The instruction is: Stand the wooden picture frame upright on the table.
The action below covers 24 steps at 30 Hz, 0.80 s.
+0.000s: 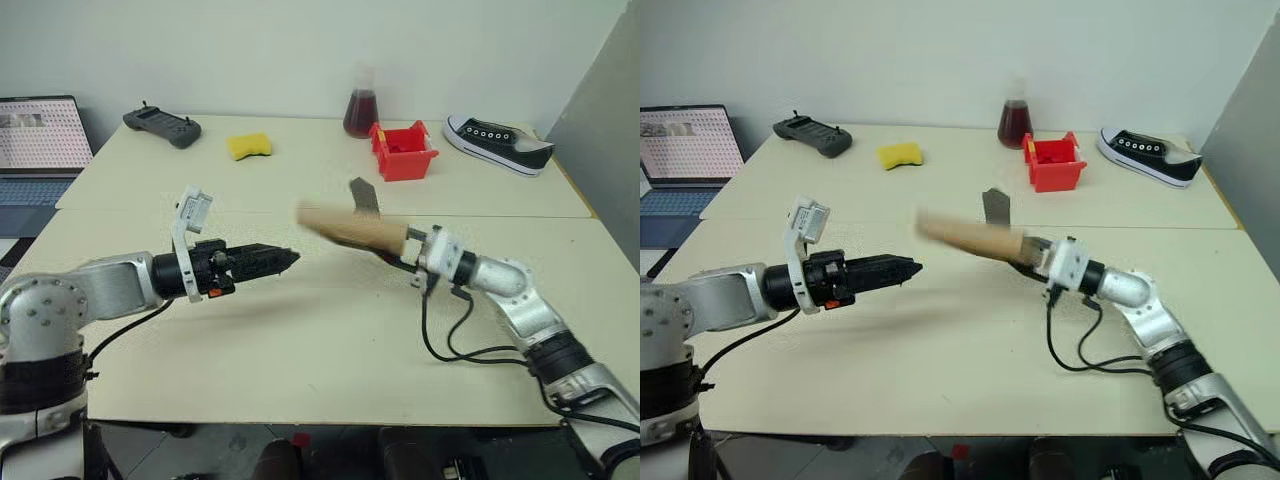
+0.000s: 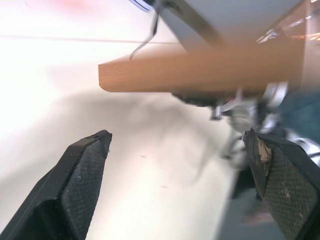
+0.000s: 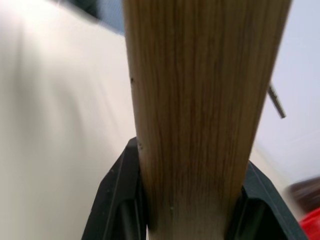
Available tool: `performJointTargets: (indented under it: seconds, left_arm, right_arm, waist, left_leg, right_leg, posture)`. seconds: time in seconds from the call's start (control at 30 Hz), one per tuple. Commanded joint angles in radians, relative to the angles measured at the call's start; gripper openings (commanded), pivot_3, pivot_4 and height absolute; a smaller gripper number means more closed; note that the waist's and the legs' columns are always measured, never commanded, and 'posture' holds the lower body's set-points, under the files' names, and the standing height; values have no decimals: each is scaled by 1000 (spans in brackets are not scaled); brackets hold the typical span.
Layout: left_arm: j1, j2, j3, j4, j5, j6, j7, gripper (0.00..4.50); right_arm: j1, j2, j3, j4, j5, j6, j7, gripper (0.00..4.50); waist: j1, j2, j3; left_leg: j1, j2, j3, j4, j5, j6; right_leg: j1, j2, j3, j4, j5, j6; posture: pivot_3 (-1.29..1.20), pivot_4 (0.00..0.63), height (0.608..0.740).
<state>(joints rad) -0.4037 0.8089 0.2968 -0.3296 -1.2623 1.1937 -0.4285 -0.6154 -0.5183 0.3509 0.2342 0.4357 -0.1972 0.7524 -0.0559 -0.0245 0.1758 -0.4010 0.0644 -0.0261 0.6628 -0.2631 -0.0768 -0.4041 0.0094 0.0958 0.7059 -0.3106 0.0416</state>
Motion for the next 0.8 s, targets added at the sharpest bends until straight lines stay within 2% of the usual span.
performJointTargets:
  seconds: [0.03,0.07,0.17,0.33,0.53,0.63,0.73,0.8]
  left_arm:
    - [76,11,-48,-197,223,-186,5,4500]
    - [98,2,-57,-223,254,-216,2,4500]
    - [153,-20,-73,-265,319,-281,-14,4500]
    - [217,-24,-62,-258,377,-337,-57,4500]
    - [225,-21,-86,-211,435,-367,-112,4500]
    - [191,-26,-111,-167,460,-376,-139,4500]
    - [176,-21,-134,-124,498,-396,-172,4500]
    - [165,-14,-133,-86,518,-404,-193,4500]
  right_arm:
    - [-52,66,-76,-49,224,392,59,1364]
    - [-60,86,-85,-29,241,454,72,1364]
    - [-68,135,-91,63,198,490,125,1364]
    - [-60,193,-87,232,66,397,198,1364]
    - [-5,218,-90,286,-31,316,250,1364]
    - [28,200,-126,235,-33,346,240,2279]
    - [80,150,-158,124,-36,387,239,2821]
    - [139,76,-181,16,-47,421,237,3290]
  waist:
    - [4,0,0]
    - [7,0,0]
    - [19,0,0]
    - [23,0,0]
    - [22,0,0]
    - [22,0,0]
    - [24,0,0]
    - [26,0,0]
  left_leg:
    - [0,0,1,0,0,0]
    - [0,-1,2,0,0,0]
    - [0,-1,4,0,0,0]
    - [-1,-1,5,0,-2,4]
    - [-1,0,4,-1,-2,4]
    - [-1,0,4,-1,-2,4]
    - [-1,0,4,-1,-2,4]
    - [-1,0,4,-1,-3,4]
  right_leg:
    - [0,0,0,0,0,0]
    - [0,0,0,-1,0,0]
    - [0,1,0,-2,0,0]
    - [0,1,0,-3,0,0]
    - [0,2,0,-3,0,0]
    - [0,2,-1,-3,0,0]
    - [0,3,-1,-3,0,0]
    - [0,2,-1,-4,0,0]
  posture:
    - [0,150,740]
    - [0,150,740]
    - [0,150,740]
    - [0,150,740]
    - [0,150,740]
    - [0,150,740]
    - [0,150,740]
    - [0,150,740]
